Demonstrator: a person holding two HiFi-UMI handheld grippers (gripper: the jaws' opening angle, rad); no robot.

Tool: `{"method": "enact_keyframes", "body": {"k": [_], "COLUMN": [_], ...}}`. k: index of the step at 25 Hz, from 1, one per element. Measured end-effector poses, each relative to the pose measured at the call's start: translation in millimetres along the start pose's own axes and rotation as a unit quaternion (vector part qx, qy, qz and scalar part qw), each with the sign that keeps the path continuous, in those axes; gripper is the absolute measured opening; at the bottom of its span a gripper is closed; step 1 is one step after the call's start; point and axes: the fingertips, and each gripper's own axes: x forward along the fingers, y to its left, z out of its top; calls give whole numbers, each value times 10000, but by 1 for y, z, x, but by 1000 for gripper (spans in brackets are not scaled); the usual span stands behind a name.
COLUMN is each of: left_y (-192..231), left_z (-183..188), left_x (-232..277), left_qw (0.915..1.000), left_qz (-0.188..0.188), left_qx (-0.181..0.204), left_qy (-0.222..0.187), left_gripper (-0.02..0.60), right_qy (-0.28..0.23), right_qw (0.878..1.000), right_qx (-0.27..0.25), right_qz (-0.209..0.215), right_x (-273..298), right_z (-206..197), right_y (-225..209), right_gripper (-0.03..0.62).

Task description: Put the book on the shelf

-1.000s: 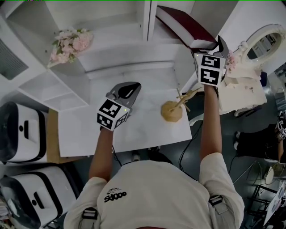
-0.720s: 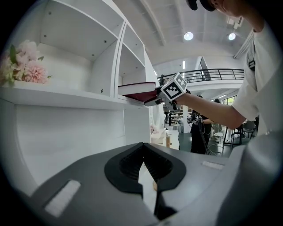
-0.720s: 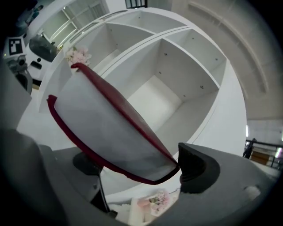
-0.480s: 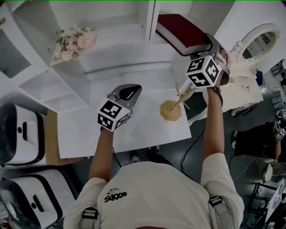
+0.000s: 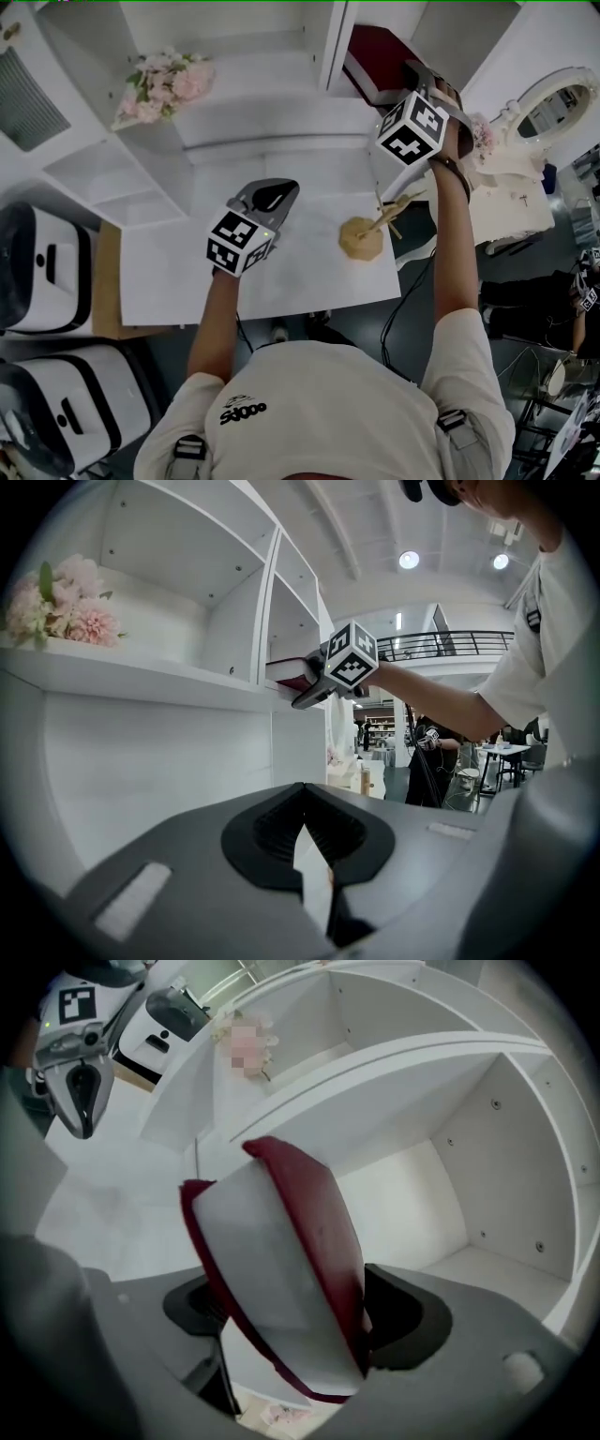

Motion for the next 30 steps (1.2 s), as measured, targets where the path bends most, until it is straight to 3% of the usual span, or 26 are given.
{"method": "enact_keyframes", "body": {"k": [7, 14, 20, 21, 25, 30], "left_y": [-2, -9, -32, -38, -62, -90], "left_z": [-4, 7, 24, 25, 29, 39], "left_x": [3, 1, -3, -4, -10, -22], "left_qw": [9999, 9999, 9985, 9980, 9956, 9920], "left_qz": [-26, -79, -347, -405, -615, -808], "left_qx": [-99, 29, 338, 378, 556, 742], "left_qy": [0, -87, -273, -302, -430, -629], "left_gripper": [17, 17, 17, 17, 17, 17], "right_qy": [-275, -894, -890, -904, -915, -1042], "right_qw": [9987, 9946, 9894, 9879, 9800, 9537], "right_qx": [-378, 520, 1007, 1106, 1647, 2713], "right_qz": [221, -85, -556, -604, -646, -780], "right_x": [23, -17, -87, -101, -149, -200], "right_z": [20, 32, 1, -6, -28, -53], "right_y": [8, -6, 1, 6, 35, 67], "right_gripper": [500, 505, 500, 484, 316, 197]}}
